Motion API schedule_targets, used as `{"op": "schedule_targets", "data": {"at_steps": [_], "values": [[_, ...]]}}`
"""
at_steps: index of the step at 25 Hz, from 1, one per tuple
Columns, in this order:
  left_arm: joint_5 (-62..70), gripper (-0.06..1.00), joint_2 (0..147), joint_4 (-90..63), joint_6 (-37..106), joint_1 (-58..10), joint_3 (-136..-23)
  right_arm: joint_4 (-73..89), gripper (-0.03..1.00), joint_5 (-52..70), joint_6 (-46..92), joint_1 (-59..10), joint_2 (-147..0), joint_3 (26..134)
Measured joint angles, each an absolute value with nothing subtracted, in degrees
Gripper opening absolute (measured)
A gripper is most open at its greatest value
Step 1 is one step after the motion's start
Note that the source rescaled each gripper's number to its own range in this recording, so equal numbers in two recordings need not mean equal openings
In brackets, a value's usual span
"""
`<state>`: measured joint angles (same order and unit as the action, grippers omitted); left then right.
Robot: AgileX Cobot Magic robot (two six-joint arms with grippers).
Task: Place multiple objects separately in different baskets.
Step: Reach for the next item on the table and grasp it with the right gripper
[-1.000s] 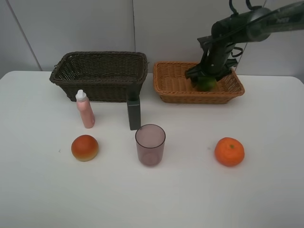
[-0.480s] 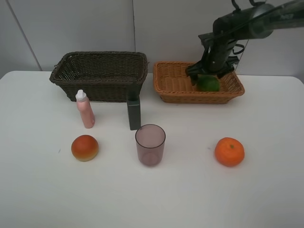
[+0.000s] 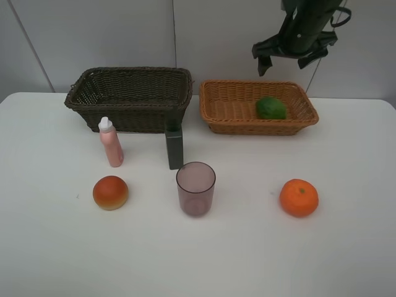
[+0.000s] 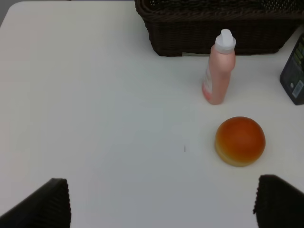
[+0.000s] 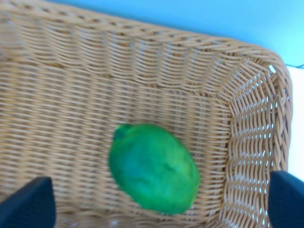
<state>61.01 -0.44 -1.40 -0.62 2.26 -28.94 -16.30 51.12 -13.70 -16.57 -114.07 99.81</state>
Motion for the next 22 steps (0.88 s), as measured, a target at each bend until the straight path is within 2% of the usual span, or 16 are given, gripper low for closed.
{"op": "schedule_targets", "data": {"at_steps": [3,16,22], "values": [[61.01,1.00,-0.44,-1.40,-0.62,2.26,-28.94,-15.38,0.96,50.89,-13.70,-16.68,-108.90,95.35],[61.01,1.00,-0.44,-1.40,-0.62,2.26,-28.94,-14.79,0.96,50.37,-13.70,-16.68,-85.28,63.51],[61.01,1.00,-0.44,-1.40,-0.62,2.26,-28.94,-14.29,0.96,54.10,-13.70,-16.68,-76.37,56.41]]}}
